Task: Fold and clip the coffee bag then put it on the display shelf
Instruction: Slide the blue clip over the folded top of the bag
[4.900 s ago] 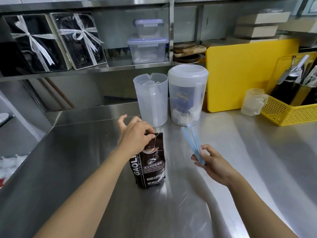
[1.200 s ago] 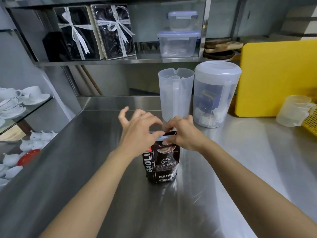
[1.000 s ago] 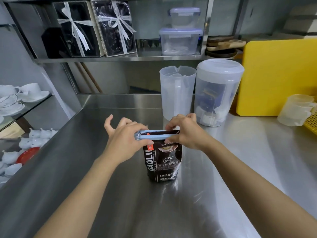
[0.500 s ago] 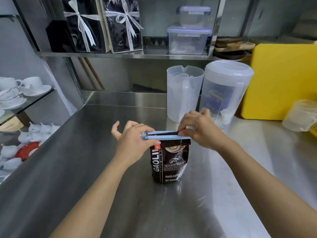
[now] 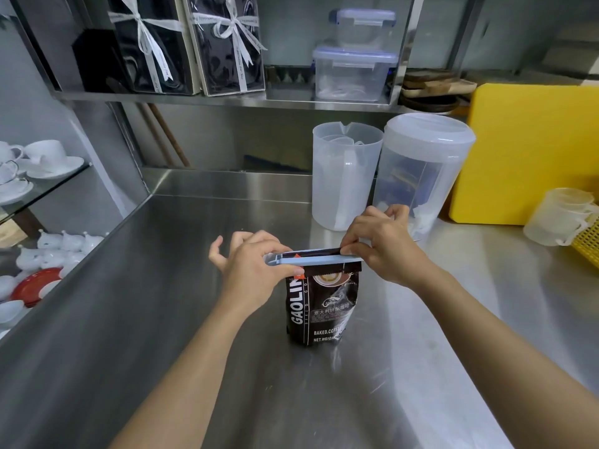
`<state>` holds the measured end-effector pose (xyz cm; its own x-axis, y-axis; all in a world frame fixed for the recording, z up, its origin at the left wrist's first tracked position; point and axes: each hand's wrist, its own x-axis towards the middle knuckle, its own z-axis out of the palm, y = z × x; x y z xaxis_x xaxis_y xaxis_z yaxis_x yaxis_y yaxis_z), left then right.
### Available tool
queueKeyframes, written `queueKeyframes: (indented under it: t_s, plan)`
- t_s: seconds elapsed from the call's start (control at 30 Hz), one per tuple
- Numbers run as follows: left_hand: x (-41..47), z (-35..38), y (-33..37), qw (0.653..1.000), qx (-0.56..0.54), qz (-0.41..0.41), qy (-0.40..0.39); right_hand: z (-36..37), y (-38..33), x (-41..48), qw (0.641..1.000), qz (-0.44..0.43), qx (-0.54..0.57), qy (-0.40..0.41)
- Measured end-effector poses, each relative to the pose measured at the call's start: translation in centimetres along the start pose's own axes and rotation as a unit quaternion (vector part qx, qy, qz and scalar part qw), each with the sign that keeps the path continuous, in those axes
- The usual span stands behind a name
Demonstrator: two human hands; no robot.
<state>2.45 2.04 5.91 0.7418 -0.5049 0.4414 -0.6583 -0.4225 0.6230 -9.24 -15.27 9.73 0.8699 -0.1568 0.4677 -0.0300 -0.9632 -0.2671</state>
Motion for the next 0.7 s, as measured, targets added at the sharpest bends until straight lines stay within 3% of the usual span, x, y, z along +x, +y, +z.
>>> queueKeyframes:
  t_s: [0.5,0.7]
  plan:
    - [-0.2,0.0,-0.7,0.998,-0.052,-0.035,0.019,0.1,0.4,0.3,1.000,0.009,-0.001,0.003]
    - [0.6,0.1,-0.9,0.997,-0.064,-0.046,0.012,-0.5,1.4,0.6,0.994,0.034,0.015,-0.099]
